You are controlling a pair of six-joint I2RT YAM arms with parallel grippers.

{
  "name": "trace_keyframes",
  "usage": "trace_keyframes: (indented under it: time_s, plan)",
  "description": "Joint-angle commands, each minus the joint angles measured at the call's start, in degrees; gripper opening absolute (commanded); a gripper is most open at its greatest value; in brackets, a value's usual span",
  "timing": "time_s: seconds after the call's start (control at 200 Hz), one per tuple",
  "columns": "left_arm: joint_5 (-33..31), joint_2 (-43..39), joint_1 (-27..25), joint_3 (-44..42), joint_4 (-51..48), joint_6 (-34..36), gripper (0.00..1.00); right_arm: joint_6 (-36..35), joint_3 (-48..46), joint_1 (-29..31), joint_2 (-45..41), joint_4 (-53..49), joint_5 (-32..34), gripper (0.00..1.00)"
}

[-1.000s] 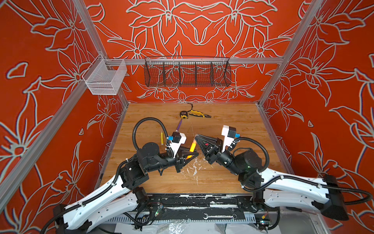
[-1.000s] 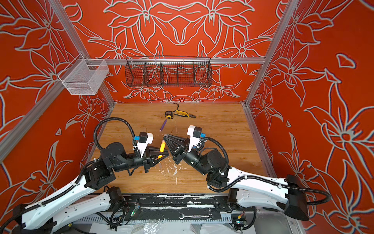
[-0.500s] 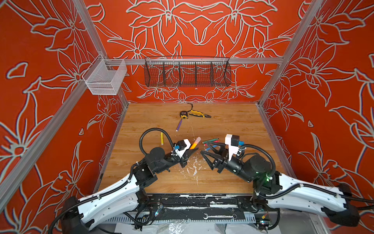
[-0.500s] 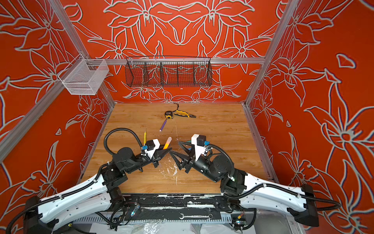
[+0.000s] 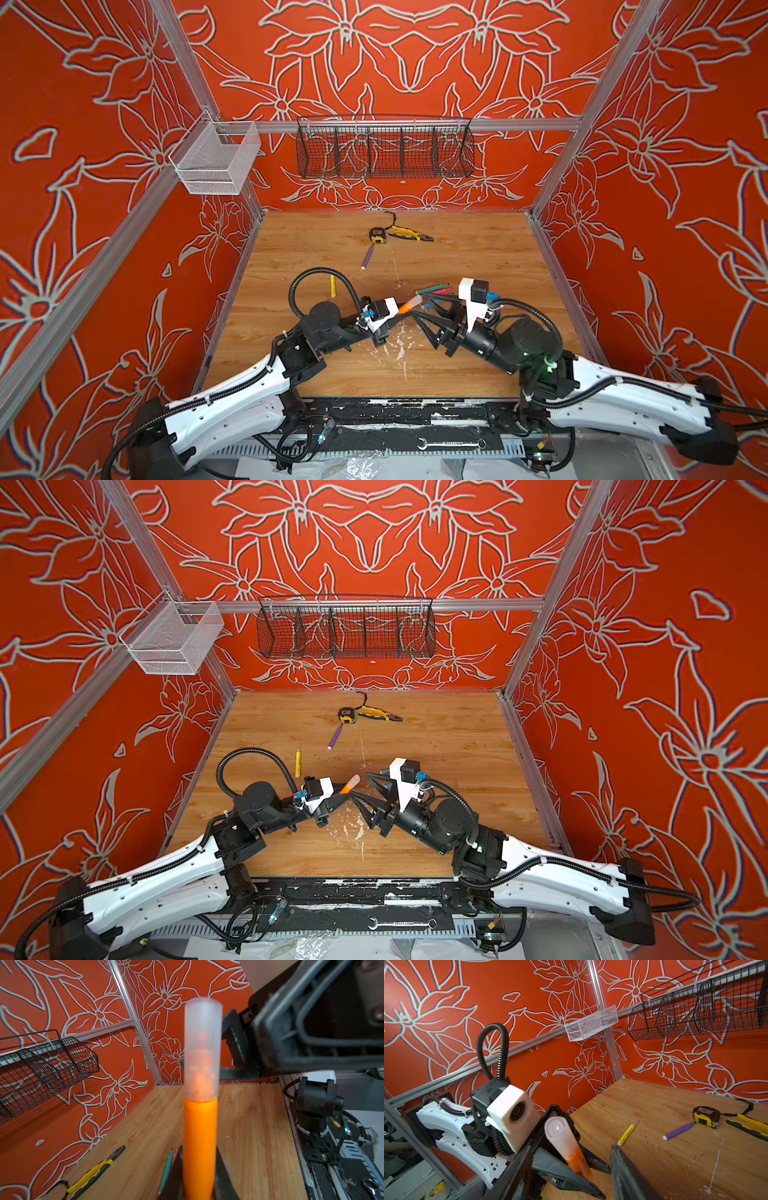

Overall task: Insert the pens into the pen caps
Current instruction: 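Push the cap onto the orange highlighter with the right gripper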

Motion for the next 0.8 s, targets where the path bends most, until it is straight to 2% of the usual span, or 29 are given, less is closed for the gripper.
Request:
trace_keyframes:
  time_s: [0.0, 0.115, 0.215, 0.32, 0.54, 0.641, 0.796]
  plan:
    - [2.6, -0.4, 0.2, 0.0, 2.0, 1.1, 0.00, -0.9, 2.9, 0.1, 0.8, 0.0, -0.3, 0.59]
    - [3.9, -0.5, 0.2, 1.5, -1.0, 1.1, 0.00, -0.6, 4.3, 0.1, 2.2, 1.0, -1.9, 0.58]
    - [3.7, -0.4, 0.2, 0.2, 1.5, 1.0, 0.00, -0.5, 5.8, 0.1, 2.7, 0.0, -1.9, 0.57]
    - [3.6, -0.6, 0.2, 0.8, 0.0, 1.3, 0.00, -0.5, 6.4, 0.1, 3.0, 0.4, -1.7, 0.52]
    - [3.9, -0.7, 0.2, 1.1, -0.3, 1.2, 0.00, -0.5, 8.1, 0.1, 4.9, -0.6, -2.2, 0.30]
    - [3.3, -0.5, 0.2, 0.4, 1.5, 0.8, 0.00, -0.5, 8.8, 0.1, 5.8, -1.7, -2.9, 0.14]
    - [2.8, -0.6, 0.2, 2.1, 0.0, -1.8, 0.00, -0.1, 7.5, 0.1, 7.1, -1.4, -2.6, 0.02]
